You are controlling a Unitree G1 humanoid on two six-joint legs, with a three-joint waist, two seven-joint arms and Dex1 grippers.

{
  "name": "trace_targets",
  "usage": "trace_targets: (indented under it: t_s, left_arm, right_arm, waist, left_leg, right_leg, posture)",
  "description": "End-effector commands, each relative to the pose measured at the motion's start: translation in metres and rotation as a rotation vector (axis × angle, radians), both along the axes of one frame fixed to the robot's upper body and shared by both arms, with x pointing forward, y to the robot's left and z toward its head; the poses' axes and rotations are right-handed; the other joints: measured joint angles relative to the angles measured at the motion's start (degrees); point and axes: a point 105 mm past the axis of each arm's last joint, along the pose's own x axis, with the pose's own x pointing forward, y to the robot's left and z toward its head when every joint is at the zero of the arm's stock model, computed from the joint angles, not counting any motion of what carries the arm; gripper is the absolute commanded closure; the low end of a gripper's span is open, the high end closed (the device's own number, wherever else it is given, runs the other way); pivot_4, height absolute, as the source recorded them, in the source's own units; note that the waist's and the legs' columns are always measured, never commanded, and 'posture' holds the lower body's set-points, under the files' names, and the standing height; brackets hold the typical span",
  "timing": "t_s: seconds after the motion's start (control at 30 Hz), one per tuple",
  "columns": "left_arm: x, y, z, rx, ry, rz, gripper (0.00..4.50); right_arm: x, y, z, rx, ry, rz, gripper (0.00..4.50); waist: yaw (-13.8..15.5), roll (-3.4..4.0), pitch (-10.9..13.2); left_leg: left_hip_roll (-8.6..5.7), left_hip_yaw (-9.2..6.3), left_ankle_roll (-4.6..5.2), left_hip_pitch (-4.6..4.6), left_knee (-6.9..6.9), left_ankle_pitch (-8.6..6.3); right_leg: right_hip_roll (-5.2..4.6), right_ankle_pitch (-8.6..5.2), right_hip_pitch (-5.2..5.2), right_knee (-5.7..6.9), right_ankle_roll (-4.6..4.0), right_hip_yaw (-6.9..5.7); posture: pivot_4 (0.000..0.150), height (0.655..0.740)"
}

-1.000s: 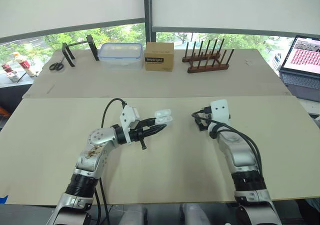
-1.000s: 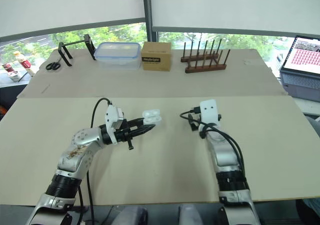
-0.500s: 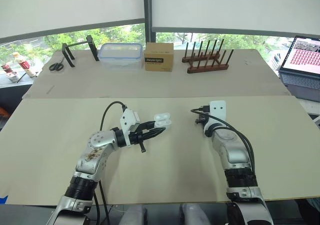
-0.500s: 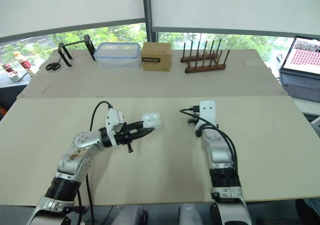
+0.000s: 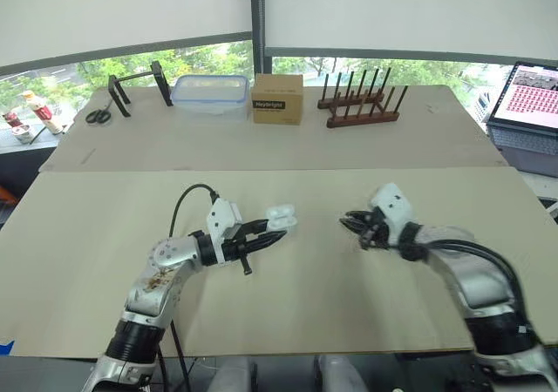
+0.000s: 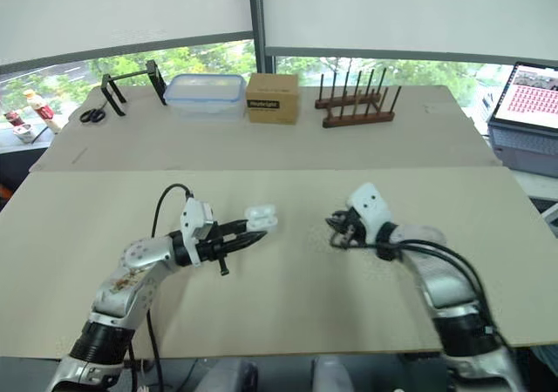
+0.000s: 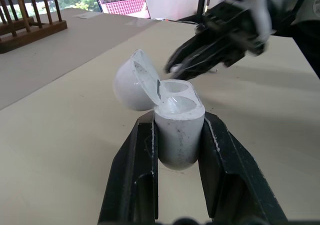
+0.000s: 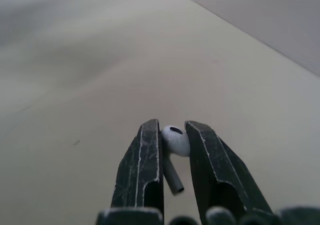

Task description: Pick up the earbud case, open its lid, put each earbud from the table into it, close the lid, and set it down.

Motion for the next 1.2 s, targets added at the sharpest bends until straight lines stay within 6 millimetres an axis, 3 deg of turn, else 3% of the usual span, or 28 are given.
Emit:
trace_targets:
  t_s: [0.03, 0.2, 0.3, 0.53, 0.97, 1.03, 1.1, 1.2]
  left_arm:
    - [-0.011, -0.003, 0.011, -0.024, -0.021, -0.024, 3.92]
    - [-0.022, -0.006, 0.007, -0.022, 0.017, -0.048, 3.92]
    - [-0.028, -0.009, 0.003, -0.017, 0.035, -0.070, 3.92]
    - [-0.033, -0.015, 0.001, -0.017, 0.048, -0.092, 3.92]
    - [-0.035, -0.015, 0.002, -0.010, 0.059, -0.093, 3.92]
    - [-0.035, -0.016, 0.002, -0.010, 0.060, -0.094, 3.92]
    - [-0.036, -0.016, 0.002, -0.009, 0.063, -0.095, 3.92]
    - [-0.037, -0.017, 0.002, -0.008, 0.068, -0.098, 3.92]
  right_arm:
    - [-0.032, -0.017, 0.010, -0.094, 0.034, 0.244, 4.14]
    - [-0.066, -0.052, -0.004, -0.265, 0.134, 0.411, 4.14]
    - [-0.081, -0.064, -0.012, -0.327, 0.151, 0.481, 4.14]
    - [-0.077, -0.067, -0.028, -0.357, 0.127, 0.455, 4.14]
    - [-0.072, -0.072, -0.049, -0.363, 0.253, 0.378, 4.14]
    - [-0.069, -0.071, -0.048, -0.370, 0.227, 0.378, 3.11]
    - [-0.069, -0.069, -0.047, -0.369, 0.220, 0.393, 2.43]
    - [-0.068, -0.065, -0.039, -0.354, 0.168, 0.416, 2.38]
  waist:
    - [0.03, 0.00, 0.00]
    - [0.16, -0.02, 0.02]
    - [0.22, -0.03, 0.02]
    - [0.25, -0.03, 0.02]
    - [0.56, -0.03, 0.02]
    - [0.57, -0.03, 0.02]
    - [0.58, -0.03, 0.02]
    - [0.57, -0.03, 0.02]
  left_leg:
    - [0.02, 0.01, 0.01, 0.00, 0.03, 0.00]
    - [0.03, 0.05, 0.02, 0.06, 0.04, -0.01]
    - [0.04, 0.05, 0.02, 0.07, 0.04, -0.01]
    - [0.04, 0.04, 0.01, 0.08, 0.06, -0.01]
    - [0.01, 0.03, 0.01, 0.09, 0.08, -0.01]
    - [0.02, 0.03, 0.01, 0.11, 0.08, -0.01]
    - [0.02, 0.03, 0.01, 0.18, 0.08, -0.01]
    - [0.02, 0.02, 0.01, 0.32, 0.07, -0.02]
  right_leg:
    - [0.00, 0.00, 0.02, 0.00, 0.00, 0.01]
    - [-0.01, 0.00, 0.08, 0.00, 0.00, 0.03]
    - [-0.01, 0.00, 0.08, 0.01, 0.00, 0.04]
    - [-0.02, 0.00, 0.08, 0.02, -0.01, 0.06]
    - [-0.04, 0.00, 0.10, 0.02, -0.01, 0.06]
    - [-0.04, 0.00, 0.13, 0.01, -0.01, 0.06]
    - [-0.04, 0.00, 0.22, 0.00, -0.01, 0.05]
    - [-0.03, 0.00, 0.38, -0.04, -0.01, 0.03]
  posture:
    - [0.150, 0.7400]
    - [0.150, 0.7400]
    - [0.150, 0.7400]
    - [0.150, 0.7400]
    - [0.150, 0.7400]
    - [0.150, 0.7400]
    - [0.150, 0.7400]
    - [0.150, 0.7400]
